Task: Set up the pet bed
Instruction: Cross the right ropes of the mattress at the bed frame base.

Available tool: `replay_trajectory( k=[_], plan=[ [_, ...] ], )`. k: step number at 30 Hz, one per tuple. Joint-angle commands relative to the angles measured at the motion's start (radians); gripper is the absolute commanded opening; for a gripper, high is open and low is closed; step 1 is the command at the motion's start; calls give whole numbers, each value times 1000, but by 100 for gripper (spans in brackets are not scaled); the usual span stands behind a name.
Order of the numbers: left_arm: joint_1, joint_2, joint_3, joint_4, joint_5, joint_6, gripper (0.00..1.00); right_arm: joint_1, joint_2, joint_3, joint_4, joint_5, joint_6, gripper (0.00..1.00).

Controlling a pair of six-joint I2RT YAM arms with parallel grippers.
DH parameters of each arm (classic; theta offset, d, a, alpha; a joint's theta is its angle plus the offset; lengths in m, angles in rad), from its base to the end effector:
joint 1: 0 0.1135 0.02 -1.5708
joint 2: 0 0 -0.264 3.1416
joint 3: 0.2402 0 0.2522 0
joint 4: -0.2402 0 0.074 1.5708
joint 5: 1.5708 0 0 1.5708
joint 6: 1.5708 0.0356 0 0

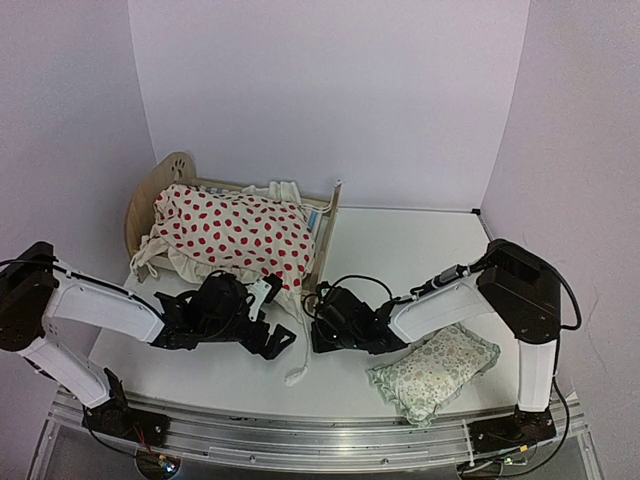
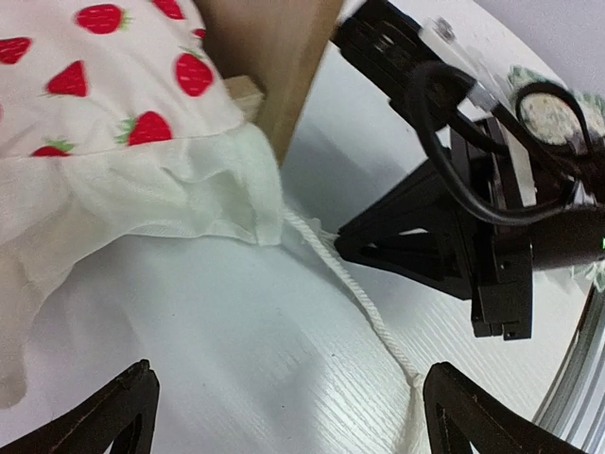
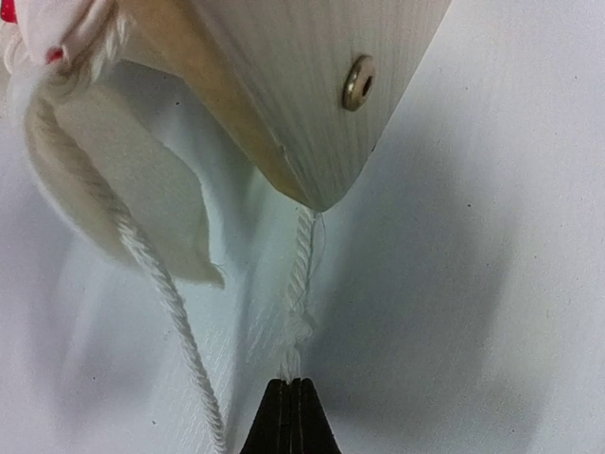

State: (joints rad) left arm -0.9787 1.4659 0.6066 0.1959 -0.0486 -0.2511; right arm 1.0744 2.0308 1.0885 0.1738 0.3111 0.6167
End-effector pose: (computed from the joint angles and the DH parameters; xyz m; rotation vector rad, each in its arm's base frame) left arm 0.1600 -0.2348 0.1622 0.7946 2.1637 -0.6026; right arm 0.2036 0.3530 0.1122 -0.3795 2.3159 0.4997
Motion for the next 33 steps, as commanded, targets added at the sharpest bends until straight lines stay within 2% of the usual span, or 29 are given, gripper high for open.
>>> replay_trajectory(
  k=[1,3,7,11,15,20,26,33],
  plan=[
    [8,-131,-87,108,-161,-190,99,12,-1,7,-16,-17,-19,0],
    [10,-190,-93,74,-175,-190,99,13,-24,-5,-26,-22,-22,0],
    [10,-237,-40,-54,-98,-108,99,18,-81,-45,-37,-32,-16,0],
    [-25,-182,34,-209,-83,-71,90,23,-121,-80,-37,-84,0,0],
    [-120,-92,96,-306,-171,-46,90,28,-164,-130,-37,-139,25,0],
    [-136,-43,73,-236,-37,-27,84,44,-220,-193,-37,-157,40,0],
    [-143,51,72,-152,-14,13,82,55,-243,-230,-37,-179,49,0],
    [-142,186,103,-83,45,21,75,68,-245,-244,-37,-208,53,0]
  ],
)
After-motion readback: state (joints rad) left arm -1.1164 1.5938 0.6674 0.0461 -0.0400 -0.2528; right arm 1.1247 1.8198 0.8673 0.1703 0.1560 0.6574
